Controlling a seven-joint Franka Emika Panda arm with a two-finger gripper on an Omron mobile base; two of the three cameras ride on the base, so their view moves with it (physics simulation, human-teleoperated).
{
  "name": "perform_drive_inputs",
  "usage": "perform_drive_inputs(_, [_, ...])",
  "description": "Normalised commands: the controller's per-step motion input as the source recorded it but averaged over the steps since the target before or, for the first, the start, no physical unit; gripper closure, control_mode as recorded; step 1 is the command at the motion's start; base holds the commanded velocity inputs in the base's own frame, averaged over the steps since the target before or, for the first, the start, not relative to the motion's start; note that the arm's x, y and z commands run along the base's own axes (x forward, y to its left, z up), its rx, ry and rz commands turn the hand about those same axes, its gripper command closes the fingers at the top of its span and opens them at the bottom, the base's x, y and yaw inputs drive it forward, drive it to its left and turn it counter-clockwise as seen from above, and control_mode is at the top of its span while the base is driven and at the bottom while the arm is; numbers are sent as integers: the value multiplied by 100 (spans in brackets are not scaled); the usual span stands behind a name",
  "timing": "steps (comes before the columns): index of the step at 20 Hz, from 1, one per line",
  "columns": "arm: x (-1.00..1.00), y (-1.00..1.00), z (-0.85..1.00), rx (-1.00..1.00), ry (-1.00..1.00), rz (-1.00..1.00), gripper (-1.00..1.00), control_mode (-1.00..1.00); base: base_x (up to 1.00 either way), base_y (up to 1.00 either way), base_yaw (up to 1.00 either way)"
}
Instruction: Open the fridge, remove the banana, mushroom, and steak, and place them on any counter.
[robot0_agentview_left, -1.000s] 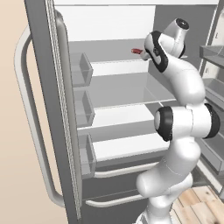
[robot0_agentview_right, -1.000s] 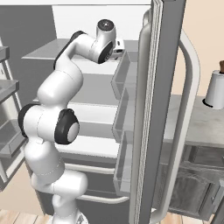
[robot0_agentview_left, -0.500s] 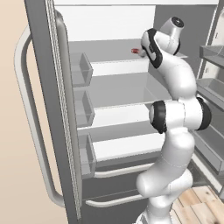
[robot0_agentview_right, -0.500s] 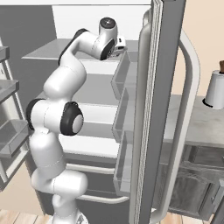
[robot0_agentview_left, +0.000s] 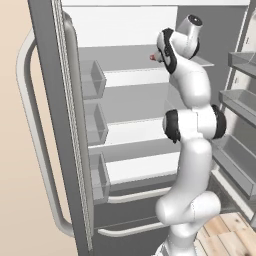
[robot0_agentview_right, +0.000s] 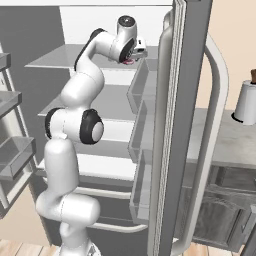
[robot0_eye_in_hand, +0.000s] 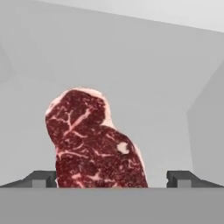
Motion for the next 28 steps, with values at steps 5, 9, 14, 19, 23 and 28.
perform_drive_inputs(5, [18,-1,-13,0,13,0,-100,-100,0,0,0])
perform_drive_inputs(9, [0,0,-51,0,14,0,-100,-100,0,0,0])
perform_drive_inputs(14, [-10,-1,-99,0,6,1,-100,-100,0,0,0])
perform_drive_inputs(19, [-67,0,-100,3,-1,1,100,-100,0,0,0])
perform_drive_inputs(23, [-100,0,-100,0,-23,0,100,-100,0,0,0])
perform_drive_inputs(28, [-100,0,-100,0,-39,0,100,-100,0,0,0])
